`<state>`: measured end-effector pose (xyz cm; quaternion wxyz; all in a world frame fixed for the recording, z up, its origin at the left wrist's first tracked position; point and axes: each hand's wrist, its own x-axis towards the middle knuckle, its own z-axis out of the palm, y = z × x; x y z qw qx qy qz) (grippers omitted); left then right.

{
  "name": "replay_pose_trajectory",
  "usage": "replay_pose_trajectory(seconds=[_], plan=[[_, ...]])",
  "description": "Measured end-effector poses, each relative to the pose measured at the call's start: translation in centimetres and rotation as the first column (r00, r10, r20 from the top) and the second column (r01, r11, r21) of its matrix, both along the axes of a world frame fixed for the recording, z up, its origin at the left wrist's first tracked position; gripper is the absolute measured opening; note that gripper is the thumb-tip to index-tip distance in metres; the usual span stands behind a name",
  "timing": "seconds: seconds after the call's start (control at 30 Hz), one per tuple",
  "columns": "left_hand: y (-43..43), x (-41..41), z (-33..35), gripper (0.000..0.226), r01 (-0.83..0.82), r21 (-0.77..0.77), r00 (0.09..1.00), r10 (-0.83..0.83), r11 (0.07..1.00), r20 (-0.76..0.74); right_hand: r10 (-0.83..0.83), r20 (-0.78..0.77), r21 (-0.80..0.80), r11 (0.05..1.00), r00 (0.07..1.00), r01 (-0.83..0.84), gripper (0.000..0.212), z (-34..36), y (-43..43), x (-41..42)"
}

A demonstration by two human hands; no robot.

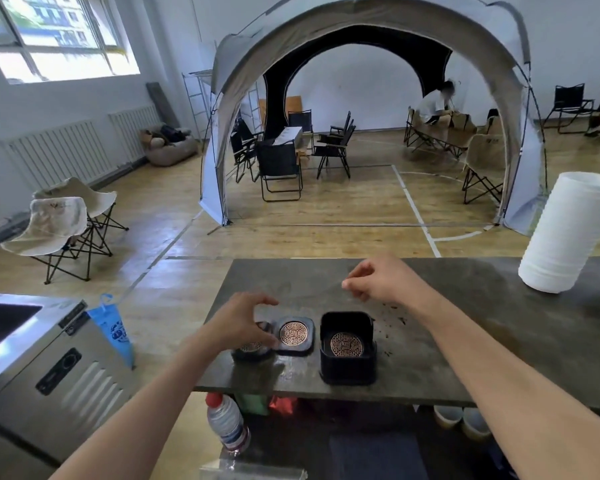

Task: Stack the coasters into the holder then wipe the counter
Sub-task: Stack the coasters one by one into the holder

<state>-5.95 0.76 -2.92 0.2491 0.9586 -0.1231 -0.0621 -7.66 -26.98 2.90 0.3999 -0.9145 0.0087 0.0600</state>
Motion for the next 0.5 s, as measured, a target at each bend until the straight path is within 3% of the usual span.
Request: replay_pose_trajectory(seconds=[0.1, 0.27, 0.5], plan=[[0.1, -0.4, -0.5, 0.091, 0.127, 0.031, 0.99, -0.125, 0.991, -0.062, 0.113, -0.044, -0.159, 0.98, 0.993, -0.119, 0.015, -1.3, 3.9, 2.7], [0.4, -0.2, -1.6, 0.081, 0.148, -0.012, 0.989, -0.148, 0.989, -0.017, 0.167, -0.208, -0.317, 0.921, 0.964, -0.228, 0.029, -4.1, 7.1, 5.7], [1.0, -0.4, -2.1, 0.082, 0.115, -0.096, 0.993, -0.11, 0.989, 0.047, 0.132, -0.324, -0.329, 0.913, 0.937, -0.242, 0.043, -5.2, 8.3, 6.2]])
